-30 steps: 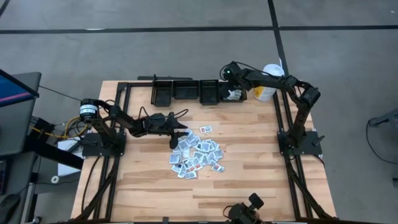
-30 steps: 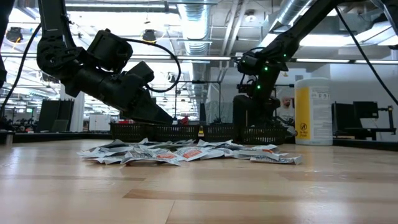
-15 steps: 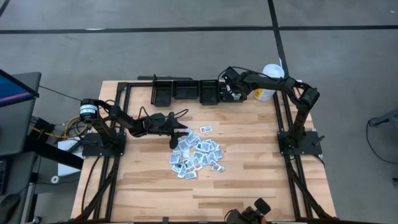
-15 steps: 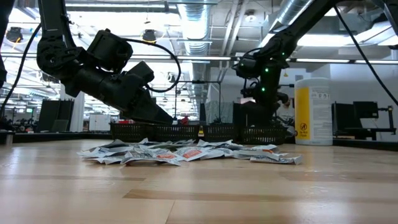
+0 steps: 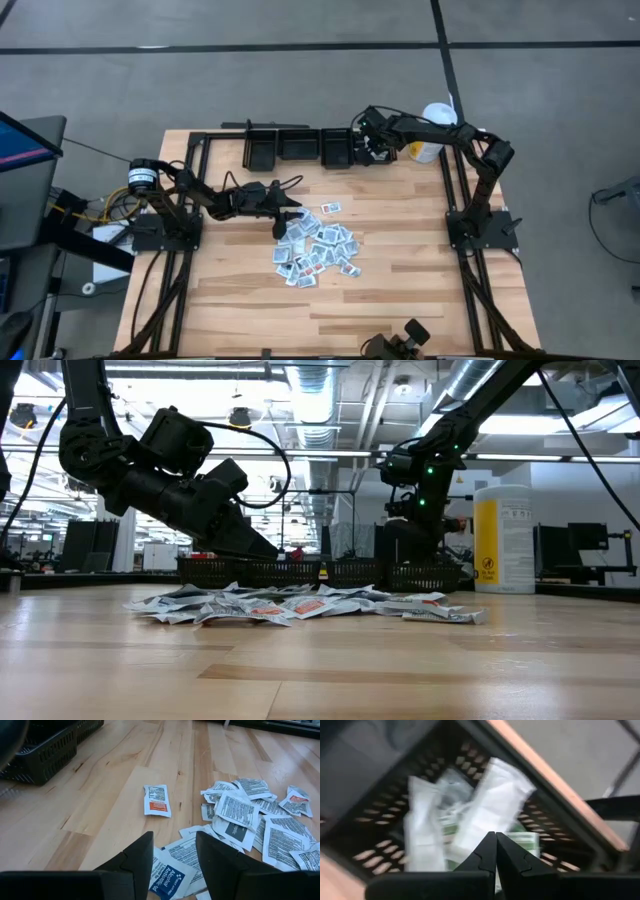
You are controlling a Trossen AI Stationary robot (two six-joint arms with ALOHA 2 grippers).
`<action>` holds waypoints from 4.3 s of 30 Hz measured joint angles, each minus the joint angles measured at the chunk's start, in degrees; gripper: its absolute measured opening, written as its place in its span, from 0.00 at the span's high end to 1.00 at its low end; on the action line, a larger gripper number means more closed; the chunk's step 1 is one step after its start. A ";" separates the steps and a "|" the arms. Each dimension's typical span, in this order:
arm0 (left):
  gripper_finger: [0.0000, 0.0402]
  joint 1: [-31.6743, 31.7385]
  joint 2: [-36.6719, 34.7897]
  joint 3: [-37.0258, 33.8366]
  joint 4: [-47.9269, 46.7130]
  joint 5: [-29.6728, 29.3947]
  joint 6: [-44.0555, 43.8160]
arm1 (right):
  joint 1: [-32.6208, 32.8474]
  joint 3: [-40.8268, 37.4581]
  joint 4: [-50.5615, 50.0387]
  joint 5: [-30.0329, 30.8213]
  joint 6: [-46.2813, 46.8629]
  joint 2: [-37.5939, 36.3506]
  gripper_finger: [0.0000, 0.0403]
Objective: Pick & Place First Aid Supplies
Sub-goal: Put the green bandage pack into the right black bin
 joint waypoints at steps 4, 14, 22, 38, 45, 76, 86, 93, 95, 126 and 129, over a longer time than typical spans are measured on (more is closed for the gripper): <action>0.63 -0.02 0.00 0.00 0.00 0.00 0.00 | 0.13 0.00 0.92 -2.42 -1.45 0.01 1.00; 0.63 -0.01 0.00 0.00 0.00 -0.01 0.00 | -0.01 0.02 -0.70 6.81 0.33 0.02 1.00; 0.63 -0.02 0.00 0.00 0.00 -0.02 0.00 | 0.00 0.02 -0.26 6.62 0.51 0.07 1.00; 0.63 -0.42 0.00 0.00 0.33 -0.02 0.00 | -0.54 -2.64 4.73 2.91 -1.01 0.13 1.00; 0.63 -0.42 0.00 0.00 0.39 -0.02 0.00 | 0.64 -2.64 7.22 -2.47 -4.49 0.13 1.00; 0.63 -0.55 0.00 0.00 0.42 0.00 0.00 | 1.65 -2.56 7.02 8.02 -2.38 4.30 1.00; 0.63 -0.55 0.00 0.00 0.42 0.00 0.00 | 3.06 -2.56 7.98 7.93 -3.66 2.53 1.00; 0.63 -0.55 0.00 0.00 0.42 -0.02 0.00 | 3.15 -2.56 9.42 7.98 -4.06 1.72 1.00; 0.63 -0.55 0.00 0.00 0.42 -0.02 0.00 | 3.15 -2.58 10.08 8.19 -4.06 0.49 1.00; 0.63 -18.81 0.00 -0.02 -0.04 -11.08 -1.07 | 34.73 -2.62 13.62 23.48 4.17 -6.10 1.00; 0.63 -23.76 0.00 -0.02 -0.07 -16.02 -1.42 | 39.44 -2.62 10.79 27.03 9.25 -6.08 1.00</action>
